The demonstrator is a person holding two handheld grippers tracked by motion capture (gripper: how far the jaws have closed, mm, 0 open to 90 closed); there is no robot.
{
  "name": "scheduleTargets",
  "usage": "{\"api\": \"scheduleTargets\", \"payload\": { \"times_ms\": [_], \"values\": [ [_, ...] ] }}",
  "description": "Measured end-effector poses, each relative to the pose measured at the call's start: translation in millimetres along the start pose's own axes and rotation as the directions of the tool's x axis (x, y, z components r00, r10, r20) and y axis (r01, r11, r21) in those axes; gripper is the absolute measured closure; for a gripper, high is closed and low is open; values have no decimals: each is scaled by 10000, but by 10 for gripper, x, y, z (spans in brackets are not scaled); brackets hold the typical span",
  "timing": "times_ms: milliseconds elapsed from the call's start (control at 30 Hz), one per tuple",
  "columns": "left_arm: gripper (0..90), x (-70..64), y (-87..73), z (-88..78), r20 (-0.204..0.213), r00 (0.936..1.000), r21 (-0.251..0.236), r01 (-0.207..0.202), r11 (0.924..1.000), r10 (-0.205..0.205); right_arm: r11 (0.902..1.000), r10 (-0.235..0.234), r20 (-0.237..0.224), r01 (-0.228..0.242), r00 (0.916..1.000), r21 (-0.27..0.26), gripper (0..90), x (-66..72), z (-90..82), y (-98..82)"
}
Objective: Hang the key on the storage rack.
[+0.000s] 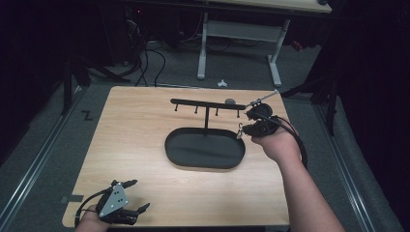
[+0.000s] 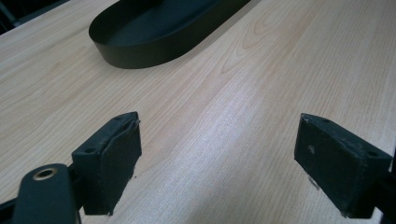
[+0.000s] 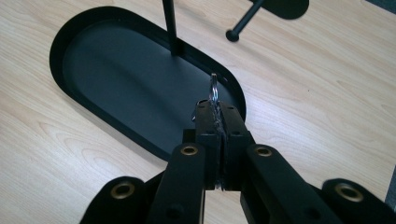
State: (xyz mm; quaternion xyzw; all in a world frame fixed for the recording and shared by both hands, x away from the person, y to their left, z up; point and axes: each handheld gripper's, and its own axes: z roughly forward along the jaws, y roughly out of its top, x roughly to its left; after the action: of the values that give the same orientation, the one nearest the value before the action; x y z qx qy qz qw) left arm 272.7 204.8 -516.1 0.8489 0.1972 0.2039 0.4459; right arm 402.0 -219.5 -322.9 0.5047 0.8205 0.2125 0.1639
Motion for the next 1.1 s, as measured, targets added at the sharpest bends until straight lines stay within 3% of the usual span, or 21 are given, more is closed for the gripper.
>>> {"api": "scheduleTargets", "payload": {
  "times_ms": [500,1100],
  "values": [
    [153,0,-7,-6,6,10000,11,3,10000,-3,9999,86,-74,-87,9999,-139,885,0,42,192],
    [153,5,-13,-17,-20,10000,16,18,10000,-18,9982,598,97,-597,9982,-62,882,-167,143,294]
  ]
}}
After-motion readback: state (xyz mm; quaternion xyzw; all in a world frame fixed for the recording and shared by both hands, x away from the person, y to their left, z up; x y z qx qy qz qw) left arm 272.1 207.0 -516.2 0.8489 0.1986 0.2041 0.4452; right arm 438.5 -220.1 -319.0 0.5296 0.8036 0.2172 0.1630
